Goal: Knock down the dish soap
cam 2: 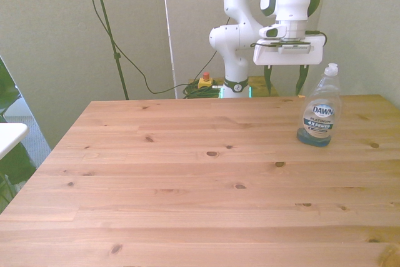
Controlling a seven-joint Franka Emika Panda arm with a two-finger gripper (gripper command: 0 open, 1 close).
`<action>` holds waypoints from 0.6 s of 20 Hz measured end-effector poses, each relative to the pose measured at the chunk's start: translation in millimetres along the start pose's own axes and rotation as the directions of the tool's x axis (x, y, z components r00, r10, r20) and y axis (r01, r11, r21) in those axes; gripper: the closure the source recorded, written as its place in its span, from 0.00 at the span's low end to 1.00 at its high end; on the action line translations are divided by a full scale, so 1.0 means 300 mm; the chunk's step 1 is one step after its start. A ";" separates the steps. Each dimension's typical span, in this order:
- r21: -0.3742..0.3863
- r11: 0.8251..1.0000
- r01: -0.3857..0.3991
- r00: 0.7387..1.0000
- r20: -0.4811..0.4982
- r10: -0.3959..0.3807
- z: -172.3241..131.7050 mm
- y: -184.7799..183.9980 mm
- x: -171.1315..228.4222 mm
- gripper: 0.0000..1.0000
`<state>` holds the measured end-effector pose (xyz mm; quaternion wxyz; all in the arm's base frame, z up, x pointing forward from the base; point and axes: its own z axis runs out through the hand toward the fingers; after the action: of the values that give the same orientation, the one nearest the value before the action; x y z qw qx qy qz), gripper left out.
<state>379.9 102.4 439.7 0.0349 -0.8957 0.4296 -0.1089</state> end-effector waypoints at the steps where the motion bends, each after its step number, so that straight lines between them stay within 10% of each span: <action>1: 0.015 1.000 -0.016 1.000 -0.012 0.016 -0.001 -0.008 -0.021 0.00; 5: 0.077 0.995 -0.070 0.996 -0.048 0.074 0.019 -0.055 -0.076 0.00; 6: 0.095 0.992 -0.084 0.994 -0.055 0.089 0.026 -0.073 -0.092 1.00; 12: 0.135 0.983 -0.128 0.983 -0.117 0.144 0.075 -0.164 -0.182 1.00</action>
<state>389.4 175.0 416.5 0.0718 -0.8514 0.4837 -0.1897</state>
